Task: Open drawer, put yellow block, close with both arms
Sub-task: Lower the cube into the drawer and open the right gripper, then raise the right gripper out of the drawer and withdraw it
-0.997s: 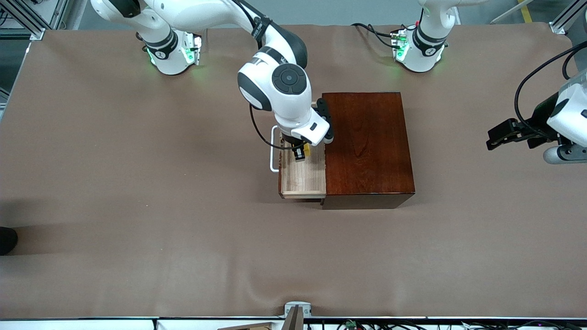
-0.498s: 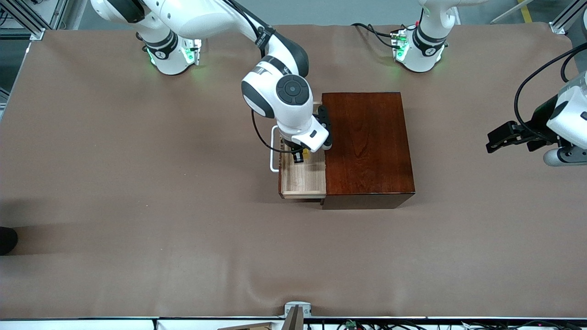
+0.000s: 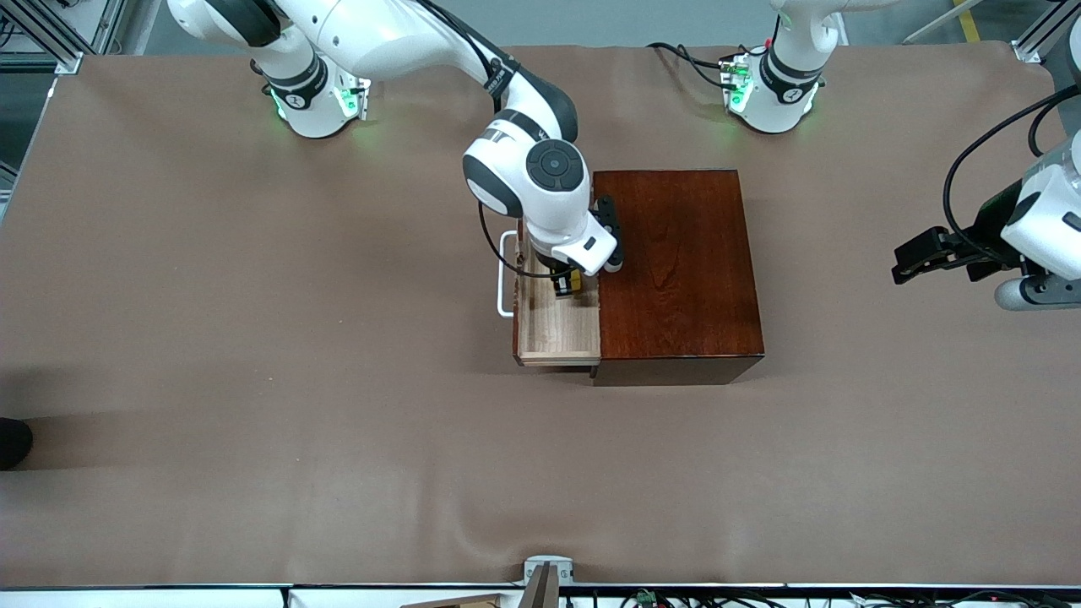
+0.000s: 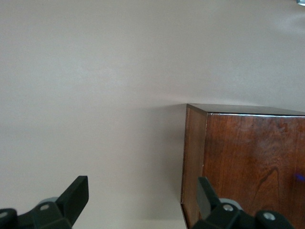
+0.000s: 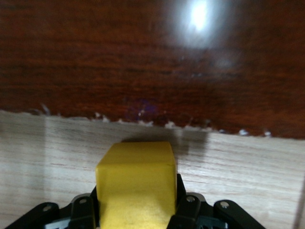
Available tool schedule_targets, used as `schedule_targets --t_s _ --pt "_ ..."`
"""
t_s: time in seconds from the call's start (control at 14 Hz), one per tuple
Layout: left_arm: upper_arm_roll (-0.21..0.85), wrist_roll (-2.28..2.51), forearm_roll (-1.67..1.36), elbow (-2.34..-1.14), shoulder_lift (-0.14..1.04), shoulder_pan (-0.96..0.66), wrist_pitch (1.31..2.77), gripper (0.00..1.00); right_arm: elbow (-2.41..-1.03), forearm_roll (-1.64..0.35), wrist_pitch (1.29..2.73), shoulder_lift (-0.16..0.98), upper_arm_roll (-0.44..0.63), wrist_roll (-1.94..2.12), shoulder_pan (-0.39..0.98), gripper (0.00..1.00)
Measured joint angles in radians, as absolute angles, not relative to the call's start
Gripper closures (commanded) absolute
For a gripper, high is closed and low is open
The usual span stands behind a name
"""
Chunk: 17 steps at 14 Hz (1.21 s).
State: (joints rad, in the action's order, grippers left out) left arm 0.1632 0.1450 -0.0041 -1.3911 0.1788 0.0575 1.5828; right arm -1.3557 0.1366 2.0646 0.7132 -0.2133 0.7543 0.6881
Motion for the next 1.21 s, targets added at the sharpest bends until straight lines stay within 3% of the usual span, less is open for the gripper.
schedule_targets --t_s 0.71,1.21 --pt "0.162 0.145 -0.004 -1.391 0.185 0.060 1.587 0.00 -1.339 0.138 2.061 0.683 -0.202 0.736 0.676 0.00" --pt "0.164 0.145 -0.004 -1.391 0.185 0.058 1.588 0.00 -1.334 0.138 1.939 0.582 -0.201 0.690 0.624 0.00"
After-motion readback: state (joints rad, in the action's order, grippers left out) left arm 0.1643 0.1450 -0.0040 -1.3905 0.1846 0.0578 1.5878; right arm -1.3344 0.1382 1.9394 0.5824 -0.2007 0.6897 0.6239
